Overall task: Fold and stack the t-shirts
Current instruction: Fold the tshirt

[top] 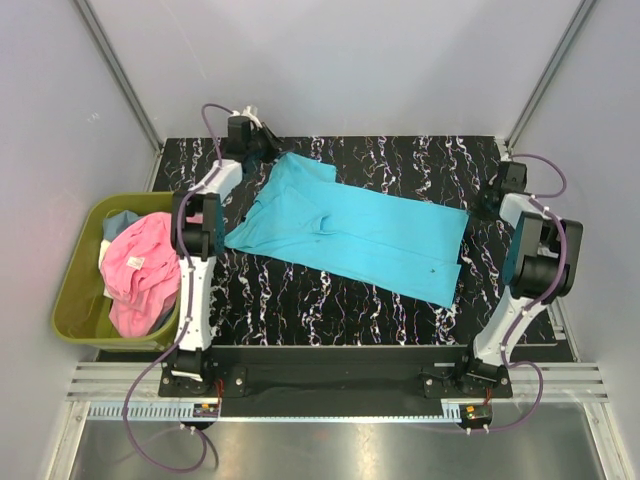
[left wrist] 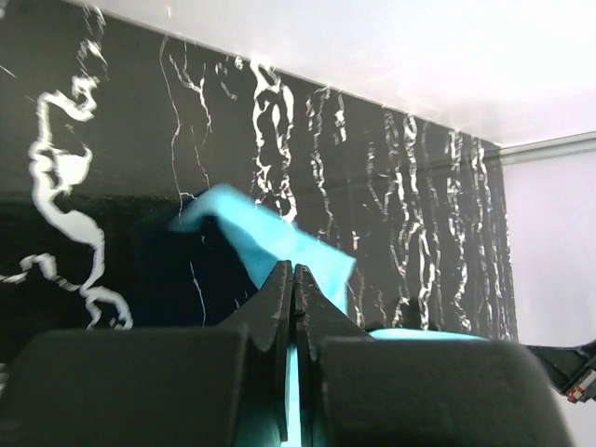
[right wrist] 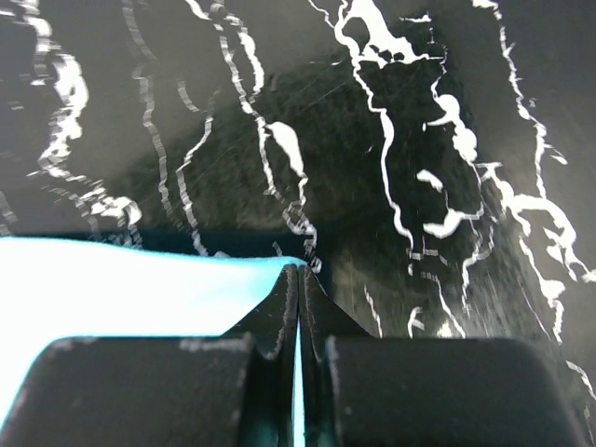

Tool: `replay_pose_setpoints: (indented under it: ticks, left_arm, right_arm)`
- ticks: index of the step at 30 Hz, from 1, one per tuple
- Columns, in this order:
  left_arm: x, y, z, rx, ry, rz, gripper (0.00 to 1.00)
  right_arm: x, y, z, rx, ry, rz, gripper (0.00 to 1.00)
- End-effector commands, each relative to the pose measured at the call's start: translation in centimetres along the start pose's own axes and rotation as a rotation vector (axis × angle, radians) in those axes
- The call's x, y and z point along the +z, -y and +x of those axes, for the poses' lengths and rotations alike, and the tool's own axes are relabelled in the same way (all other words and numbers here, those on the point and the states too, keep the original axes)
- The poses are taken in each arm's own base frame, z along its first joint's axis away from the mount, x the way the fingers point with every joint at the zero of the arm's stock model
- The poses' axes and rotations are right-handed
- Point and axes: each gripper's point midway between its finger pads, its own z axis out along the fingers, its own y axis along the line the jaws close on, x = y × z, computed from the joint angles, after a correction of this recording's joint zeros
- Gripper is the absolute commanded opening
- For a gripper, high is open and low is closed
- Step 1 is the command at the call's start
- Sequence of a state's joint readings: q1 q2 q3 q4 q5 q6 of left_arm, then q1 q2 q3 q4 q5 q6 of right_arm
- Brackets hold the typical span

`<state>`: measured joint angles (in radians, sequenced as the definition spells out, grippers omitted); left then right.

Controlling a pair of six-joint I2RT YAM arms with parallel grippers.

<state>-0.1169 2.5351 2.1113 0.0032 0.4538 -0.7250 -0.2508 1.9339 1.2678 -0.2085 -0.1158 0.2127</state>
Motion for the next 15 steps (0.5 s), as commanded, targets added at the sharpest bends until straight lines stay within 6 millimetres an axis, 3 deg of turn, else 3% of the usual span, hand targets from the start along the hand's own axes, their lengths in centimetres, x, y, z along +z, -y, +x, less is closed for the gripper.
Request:
replay_pose_setpoints:
  ticks: [1, 6, 15]
  left_arm:
    - [-3.9, 3.9, -5.4, 0.106, 0.115, 0.081, 0.0]
    - [-5.2, 3.6, -4.7, 0.15, 0.097, 0.054, 0.0]
    - [-7.9, 1.4, -2.4, 0.214, 0.064, -0.062, 0.0]
  right_arm:
    - [-2.6, -1.7, -5.3, -0.046, 0.224, -0.064, 0.0]
    - [-2.6, -0.6, -3.3, -0.032, 0.171, -0.018, 0.0]
    - [-5.0, -0.5, -1.3, 0.02, 0.174, -0.021, 0.0]
